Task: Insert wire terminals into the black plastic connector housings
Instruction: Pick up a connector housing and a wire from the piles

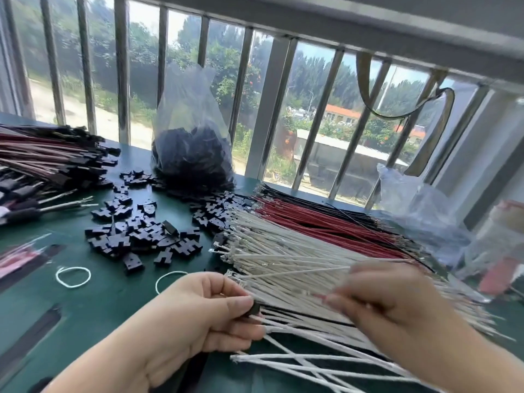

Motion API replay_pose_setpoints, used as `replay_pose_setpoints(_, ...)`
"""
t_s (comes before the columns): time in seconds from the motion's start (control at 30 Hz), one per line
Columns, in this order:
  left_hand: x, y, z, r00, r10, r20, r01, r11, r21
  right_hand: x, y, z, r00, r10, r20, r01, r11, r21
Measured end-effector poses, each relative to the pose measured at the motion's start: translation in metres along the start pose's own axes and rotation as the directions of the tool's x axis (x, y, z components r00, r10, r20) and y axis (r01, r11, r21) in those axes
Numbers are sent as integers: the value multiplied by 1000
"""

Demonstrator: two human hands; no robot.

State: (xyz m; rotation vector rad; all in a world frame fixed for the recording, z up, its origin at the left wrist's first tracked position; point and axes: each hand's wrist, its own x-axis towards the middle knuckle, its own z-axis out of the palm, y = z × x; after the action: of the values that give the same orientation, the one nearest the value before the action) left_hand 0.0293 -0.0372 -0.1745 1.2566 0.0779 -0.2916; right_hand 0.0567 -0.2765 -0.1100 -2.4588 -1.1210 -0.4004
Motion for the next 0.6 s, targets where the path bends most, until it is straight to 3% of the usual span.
replay_pose_setpoints(0.07,-1,0,2,1000,11,-7,-11,999,43,-14,-6,18,994,18,103,-27,997,79)
replay_pose_setpoints(0.17,-1,-1,3,1000,14,-9,-13,998,69,-19,-7,34,998,9,70,-19,989,145)
replay_pose_setpoints(0.43,-2,-2,6,1000,9,12,-10,995,94,-17,-11,39,1000,8,-26,-9,999,-50)
replay_pose_setpoints(0.6,-2,-3,7,999,37,-7,-37,996,87,-15,-15,44,999,1,-50,-5,997,-76)
